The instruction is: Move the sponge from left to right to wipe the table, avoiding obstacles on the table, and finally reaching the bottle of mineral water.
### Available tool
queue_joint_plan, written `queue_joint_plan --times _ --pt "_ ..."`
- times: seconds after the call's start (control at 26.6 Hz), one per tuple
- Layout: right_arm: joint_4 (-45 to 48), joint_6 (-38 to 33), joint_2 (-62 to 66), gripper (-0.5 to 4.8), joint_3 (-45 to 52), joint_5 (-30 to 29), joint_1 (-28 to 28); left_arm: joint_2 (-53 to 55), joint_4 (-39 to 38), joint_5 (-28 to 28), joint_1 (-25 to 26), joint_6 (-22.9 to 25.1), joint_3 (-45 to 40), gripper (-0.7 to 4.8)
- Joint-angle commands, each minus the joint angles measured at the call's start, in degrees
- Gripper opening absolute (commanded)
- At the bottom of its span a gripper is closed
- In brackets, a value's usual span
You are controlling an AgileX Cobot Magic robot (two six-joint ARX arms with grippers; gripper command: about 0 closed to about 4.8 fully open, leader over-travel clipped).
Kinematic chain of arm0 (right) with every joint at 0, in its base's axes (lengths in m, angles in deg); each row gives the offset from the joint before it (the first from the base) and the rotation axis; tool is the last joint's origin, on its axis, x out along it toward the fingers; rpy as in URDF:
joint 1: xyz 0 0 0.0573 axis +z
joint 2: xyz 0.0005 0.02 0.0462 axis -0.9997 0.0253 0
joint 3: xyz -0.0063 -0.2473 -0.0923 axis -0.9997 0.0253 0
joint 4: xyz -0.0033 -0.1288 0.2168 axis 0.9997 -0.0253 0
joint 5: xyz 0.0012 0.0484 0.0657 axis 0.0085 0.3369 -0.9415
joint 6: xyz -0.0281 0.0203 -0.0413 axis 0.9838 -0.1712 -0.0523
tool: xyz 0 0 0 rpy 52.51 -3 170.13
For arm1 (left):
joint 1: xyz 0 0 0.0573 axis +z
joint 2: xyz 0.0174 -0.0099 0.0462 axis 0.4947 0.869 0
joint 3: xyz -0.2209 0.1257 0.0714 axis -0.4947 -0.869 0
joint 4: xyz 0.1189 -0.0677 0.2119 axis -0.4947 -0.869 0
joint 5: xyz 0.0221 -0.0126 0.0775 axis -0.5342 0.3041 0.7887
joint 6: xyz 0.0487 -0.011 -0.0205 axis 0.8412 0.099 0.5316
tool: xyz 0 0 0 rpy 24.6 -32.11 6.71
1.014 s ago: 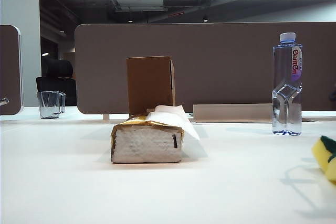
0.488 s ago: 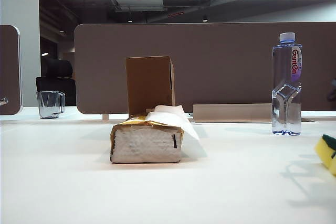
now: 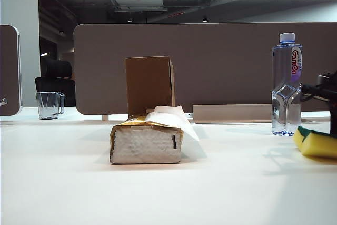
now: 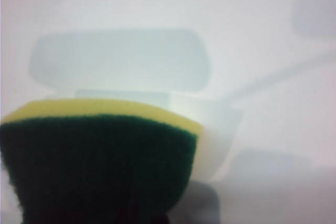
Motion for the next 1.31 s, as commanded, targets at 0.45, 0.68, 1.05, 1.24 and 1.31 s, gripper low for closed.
queue_joint_plan --times 0.45,0.68,1.05,1.24,1.31 --pt "-3.85 1.38 13.33 -0.09 -12.85 5.92 -0.90 0.02 2.23 -0.02 -0.04 0.02 0.20 3.17" --pt "-4.20 1.36 16.13 -0.09 -15.56 5.92 -0.87 0.02 2.43 -0.04 -0.04 0.00 0.20 3.17" --pt "-5.57 1.36 16.11 0.24 -15.54 4.55 -0.90 0.04 2.49 -0.04 -0.04 0.00 0.20 3.17" --pt "-7.34 1.38 16.09 0.91 -15.54 4.46 -0.94 0.04 2.47 -0.07 -0.04 0.00 0.20 3.17" --pt "-7.89 1.36 15.82 1.23 -15.54 4.39 -1.22 0.04 2.47 -0.07 -0.04 0.00 0.20 3.17"
